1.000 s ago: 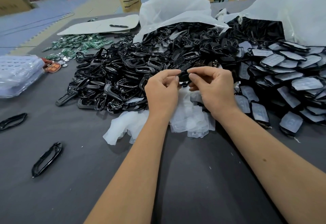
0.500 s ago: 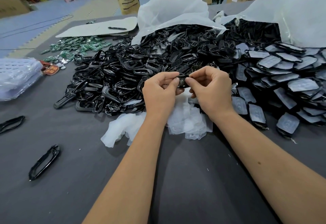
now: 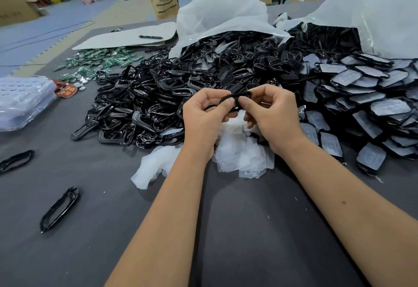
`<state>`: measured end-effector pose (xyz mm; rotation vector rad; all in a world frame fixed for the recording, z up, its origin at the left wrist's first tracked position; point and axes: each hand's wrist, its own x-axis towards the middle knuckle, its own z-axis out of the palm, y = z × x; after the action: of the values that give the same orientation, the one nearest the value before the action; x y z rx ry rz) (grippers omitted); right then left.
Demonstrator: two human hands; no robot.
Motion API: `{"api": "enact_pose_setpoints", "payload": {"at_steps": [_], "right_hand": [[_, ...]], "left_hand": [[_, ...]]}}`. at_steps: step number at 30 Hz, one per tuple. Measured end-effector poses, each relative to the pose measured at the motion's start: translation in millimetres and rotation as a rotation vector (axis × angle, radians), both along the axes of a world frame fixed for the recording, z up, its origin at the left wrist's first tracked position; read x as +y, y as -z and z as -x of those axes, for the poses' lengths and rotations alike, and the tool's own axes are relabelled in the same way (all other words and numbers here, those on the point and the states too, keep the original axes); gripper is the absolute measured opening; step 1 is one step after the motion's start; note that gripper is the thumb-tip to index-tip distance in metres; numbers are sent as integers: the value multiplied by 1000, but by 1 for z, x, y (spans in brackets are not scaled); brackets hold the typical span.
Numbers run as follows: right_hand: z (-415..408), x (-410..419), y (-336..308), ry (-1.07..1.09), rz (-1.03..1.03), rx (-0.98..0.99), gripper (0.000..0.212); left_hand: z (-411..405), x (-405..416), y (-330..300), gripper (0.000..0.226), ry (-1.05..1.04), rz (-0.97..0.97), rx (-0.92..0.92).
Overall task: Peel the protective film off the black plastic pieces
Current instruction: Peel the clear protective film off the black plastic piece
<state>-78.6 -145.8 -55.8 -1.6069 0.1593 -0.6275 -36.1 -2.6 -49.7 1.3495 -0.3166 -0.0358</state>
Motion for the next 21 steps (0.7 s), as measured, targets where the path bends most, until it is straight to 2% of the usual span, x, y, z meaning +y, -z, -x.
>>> {"api": "enact_pose_setpoints", "payload": {"at_steps": [6, 11, 14, 17, 19, 21], "right_hand": [[1, -1, 1, 26, 26, 13, 14], [2, 6, 0, 129, 176, -19, 20], [4, 8, 0, 144, 197, -34, 17], [5, 7, -2, 136, 211, -23, 27], [7, 6, -4, 61, 293, -68, 24], [10, 5, -8, -214, 377, -27, 26]], "left_hand": [[0, 0, 2, 19, 4, -15, -16], [0, -3, 2, 19, -68, -36, -90], [1, -5, 3, 18, -105, -37, -119], [-1, -2, 2, 20, -198, 6, -93], [-4, 1, 2, 20, -299, 27, -71], [-5, 3, 2, 20, -356, -13, -101]]}}
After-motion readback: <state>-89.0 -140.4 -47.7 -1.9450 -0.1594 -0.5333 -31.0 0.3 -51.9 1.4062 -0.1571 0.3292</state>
